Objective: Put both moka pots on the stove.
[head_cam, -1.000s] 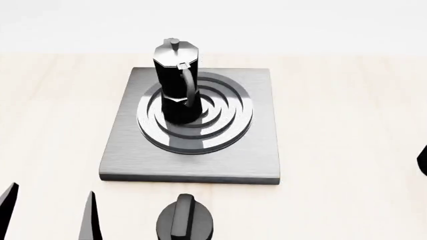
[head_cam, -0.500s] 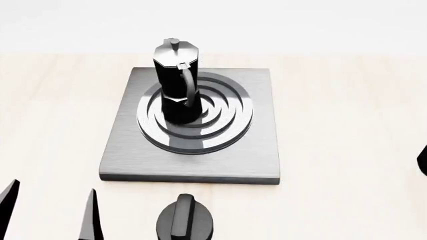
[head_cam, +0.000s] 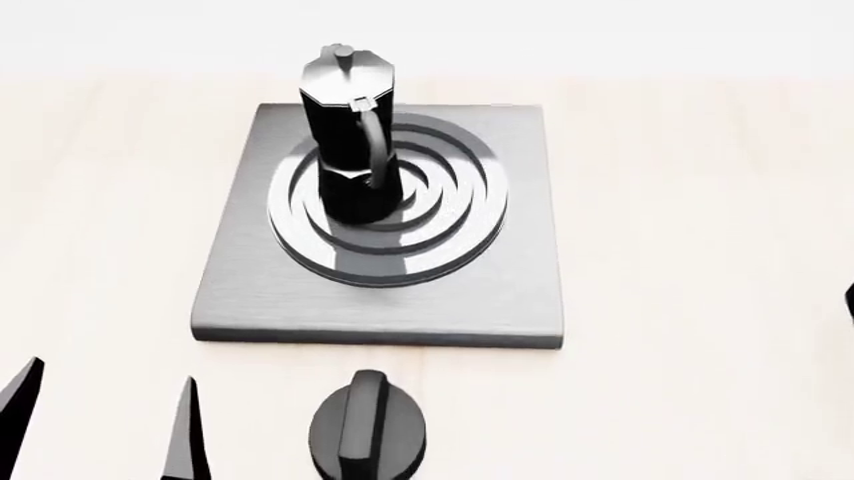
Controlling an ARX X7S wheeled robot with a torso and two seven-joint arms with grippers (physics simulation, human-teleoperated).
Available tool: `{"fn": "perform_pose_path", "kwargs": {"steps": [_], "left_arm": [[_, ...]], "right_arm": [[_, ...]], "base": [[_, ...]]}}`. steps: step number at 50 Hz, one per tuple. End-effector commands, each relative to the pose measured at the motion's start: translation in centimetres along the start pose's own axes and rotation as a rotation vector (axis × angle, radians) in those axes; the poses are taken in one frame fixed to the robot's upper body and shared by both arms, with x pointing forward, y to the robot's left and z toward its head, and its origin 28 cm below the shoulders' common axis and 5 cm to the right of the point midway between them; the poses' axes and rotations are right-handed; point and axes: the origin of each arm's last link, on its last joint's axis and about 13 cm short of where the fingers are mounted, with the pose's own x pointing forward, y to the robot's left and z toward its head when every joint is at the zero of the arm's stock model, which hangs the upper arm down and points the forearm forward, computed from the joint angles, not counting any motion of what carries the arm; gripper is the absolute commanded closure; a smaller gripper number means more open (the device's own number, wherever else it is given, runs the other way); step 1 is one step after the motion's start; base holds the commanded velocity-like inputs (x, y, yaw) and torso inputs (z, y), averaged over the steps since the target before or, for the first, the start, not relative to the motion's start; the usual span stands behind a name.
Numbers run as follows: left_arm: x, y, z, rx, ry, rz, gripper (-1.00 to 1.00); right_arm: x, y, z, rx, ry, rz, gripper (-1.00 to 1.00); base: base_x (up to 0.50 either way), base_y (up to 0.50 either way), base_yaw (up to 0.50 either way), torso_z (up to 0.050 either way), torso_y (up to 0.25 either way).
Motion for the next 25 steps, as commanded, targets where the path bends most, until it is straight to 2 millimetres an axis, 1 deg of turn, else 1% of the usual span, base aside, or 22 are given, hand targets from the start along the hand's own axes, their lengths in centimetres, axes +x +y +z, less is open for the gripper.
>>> {"fn": "perform_pose_path", "kwargs": {"steps": [1,6,25], "left_arm": [[0.1,0.0,0.0,0.0,0.001,0.0,-1.0],[0.1,0.0,-0.1,-0.001,0.003,0.0,-1.0],[0.3,0.1,-0.1,-0.004,0.005,0.001,-1.0]], "right_arm": [[0.1,0.0,-0.3,0.006,-0.001,-0.006,-1.0],[0.4,-0.1,-0.6,0.013,-0.005,-0.013,-1.0],[1.3,0.3,-2.2,0.035,-0.016,-0.013,-1.0]], "base": [[0.0,0.0,0.0,0.0,-0.076],[0.0,0.0,0.0,0.0,-0.073],[0.0,0.0,0.0,0.0,0.0]]}}
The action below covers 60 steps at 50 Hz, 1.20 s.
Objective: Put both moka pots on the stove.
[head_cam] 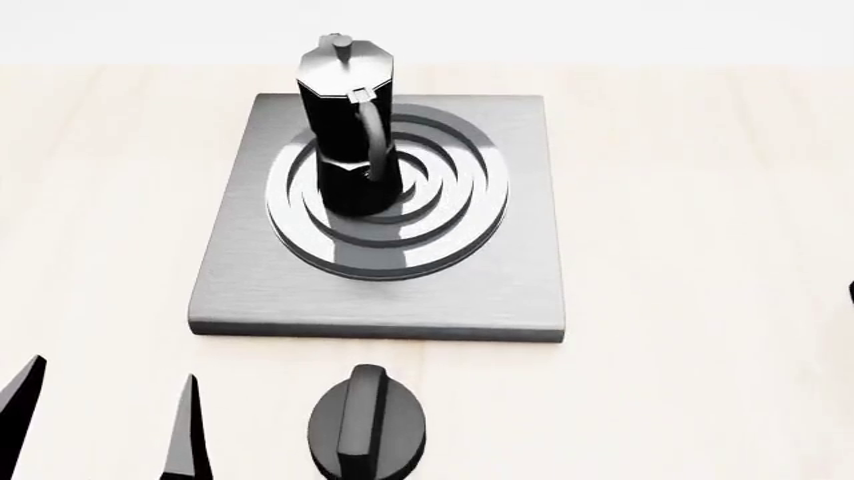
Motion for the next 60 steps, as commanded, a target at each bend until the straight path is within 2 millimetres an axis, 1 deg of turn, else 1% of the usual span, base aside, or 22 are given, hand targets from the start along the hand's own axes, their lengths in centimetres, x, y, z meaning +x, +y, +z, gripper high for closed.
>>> {"fn": "perform_pose_path", "kwargs": {"steps": [1,9,10,29,33,35,39,43,47,51,60], "left_arm": [[0.1,0.0,0.0,0.0,0.003,0.0,-1.0],[0.1,0.0,-0.1,-0.001,0.003,0.002,-1.0],[0.1,0.0,-0.1,-0.002,0.003,0.003,-1.0],[0.0,0.0,0.0,0.001,0.003,0.004,-1.0],[0.0,0.1,0.0,-0.001,0.002,0.007,-1.0],[0.1,0.1,0.0,-0.001,0.003,0.005,-1.0],[0.1,0.1,0.0,-0.001,0.002,0.007,-1.0],[0.1,0.3,0.2,0.0,-0.001,0.011,-1.0],[0.1,0.3,0.1,-0.002,0.001,0.011,-1.0],[0.1,0.3,0.1,-0.001,0.002,0.013,-1.0],[0.1,0.3,0.0,-0.003,0.001,0.01,-1.0]], "right_arm": [[0.6,0.3,-1.1,0.006,0.01,0.0,-1.0],[0.8,0.5,-1.4,0.004,0.014,0.003,-1.0],[0.8,0.5,-1.3,0.004,0.01,0.002,1.0],[0.9,0.9,-1.2,0.007,-0.009,0.016,1.0],[0.8,1.6,-0.3,0.009,-0.074,0.032,1.0],[0.8,1.9,0.3,0.039,-0.124,0.044,1.0],[0.9,2.9,1.9,0.075,-0.25,0.014,1.0],[0.9,3.6,3.2,0.079,-0.334,-0.007,1.0],[0.6,3.9,4.3,0.086,-0.374,-0.026,1.0],[0.4,4.2,5.1,0.078,-0.405,-0.029,1.0],[0.8,5.3,5.7,0.081,-0.438,-0.005,1.0]], "base": [[0.0,0.0,0.0,0.0,0.0],[0.0,0.0,0.0,0.0,0.0],[0.0,0.0,0.0,0.0,0.0],[0.0,0.0,0.0,0.0,0.0],[0.0,0.0,0.0,0.0,0.0],[0.01,0.0,0.0,0.0,0.0],[0.0,0.0,0.0,0.0,0.0],[0.0,0.0,0.0,0.0,0.0],[0.0,0.0,0.0,0.0,0.0],[0.0,0.0,0.0,0.0,0.0],[0.0,0.0,0.0,0.0,0.0]]}}
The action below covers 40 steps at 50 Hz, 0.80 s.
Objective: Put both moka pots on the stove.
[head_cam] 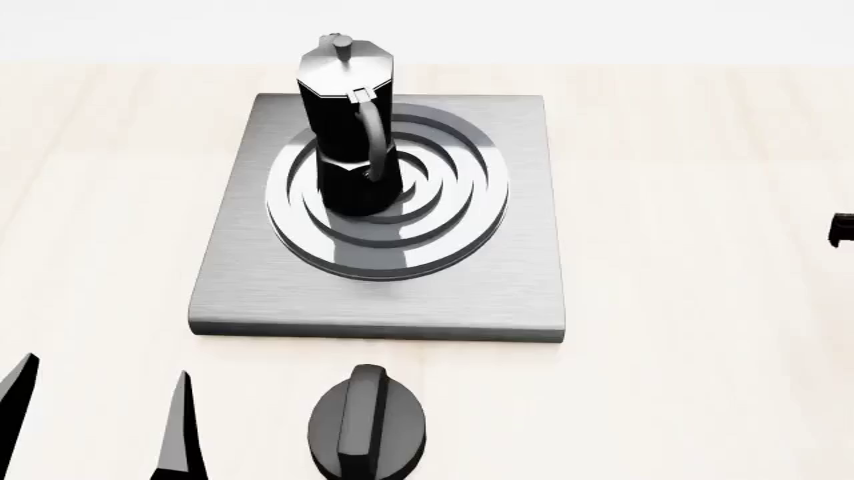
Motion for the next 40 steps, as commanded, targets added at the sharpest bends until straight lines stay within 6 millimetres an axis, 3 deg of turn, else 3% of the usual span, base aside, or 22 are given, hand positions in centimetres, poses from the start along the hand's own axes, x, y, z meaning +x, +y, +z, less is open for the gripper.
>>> {"fn": "perform_pose_path", "kwargs": {"steps": [1,28,40], "left_arm": [[0.1,0.0,0.0,-0.001,-0.001,0.0,-1.0],[0.0,0.3,0.1,0.004,-0.004,0.009,-1.0],[0.0,0.4,0.0,0.003,-0.001,0.013,-1.0]], "right_arm": [[0.8,1.4,2.1,0.007,-0.121,0.009,1.0],[2.3,6.7,2.7,0.068,-0.211,0.271,1.0],[3.1,9.4,3.9,0.059,-0.217,0.365,1.0]], "base": [[0.0,0.0,0.0,0.0,0.0],[0.0,0.0,0.0,0.0,0.001],[0.0,0.0,0.0,0.0,0.002]]}}
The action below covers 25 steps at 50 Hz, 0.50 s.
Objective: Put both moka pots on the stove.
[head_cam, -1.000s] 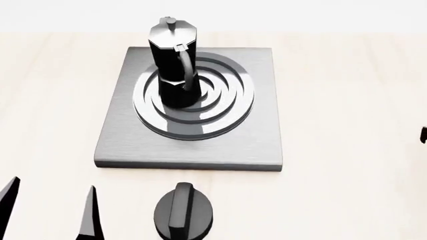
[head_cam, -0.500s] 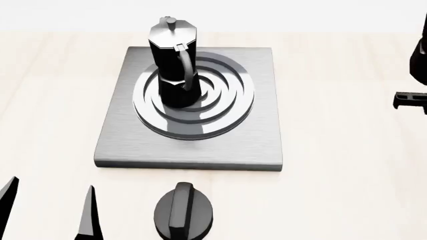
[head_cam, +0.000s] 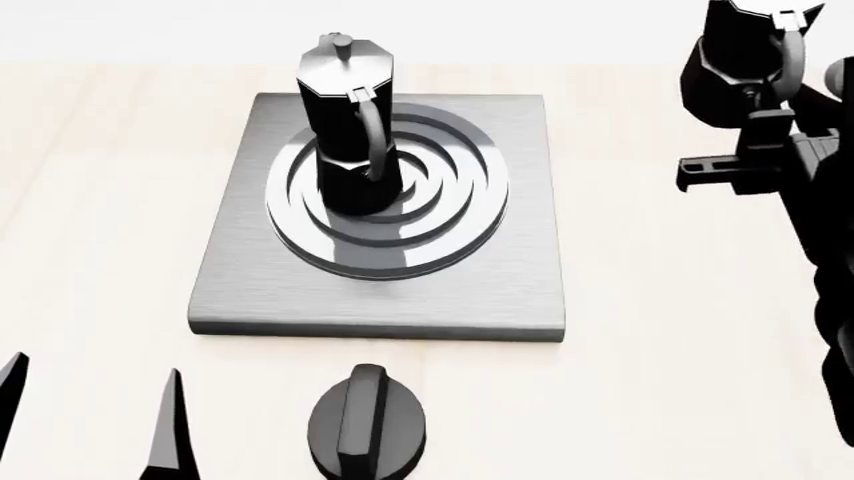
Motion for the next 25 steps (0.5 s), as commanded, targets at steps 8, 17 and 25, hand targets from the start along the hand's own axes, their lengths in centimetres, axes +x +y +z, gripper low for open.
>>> {"fn": "perform_pose_path", "kwargs": {"steps": [8,17,25], "left_arm": [[-0.1,0.1,0.0,-0.001,-0.002,0.008,-1.0],[-0.3,0.1,-0.1,-0.004,0.0,0.011,-1.0],[-0.3,0.1,-0.1,-0.003,-0.001,0.014,-1.0]], "right_arm": [[2.6,4.2,2.1,0.003,-0.059,0.136,1.0],[3.5,6.0,1.9,0.008,-0.047,0.178,1.0],[3.8,7.7,1.4,0.014,-0.022,0.223,1.0]], "base": [[0.0,0.0,0.0,0.0,0.001],[0.0,0.0,0.0,0.0,0.001],[0.0,0.0,0.0,0.0,0.001]]}}
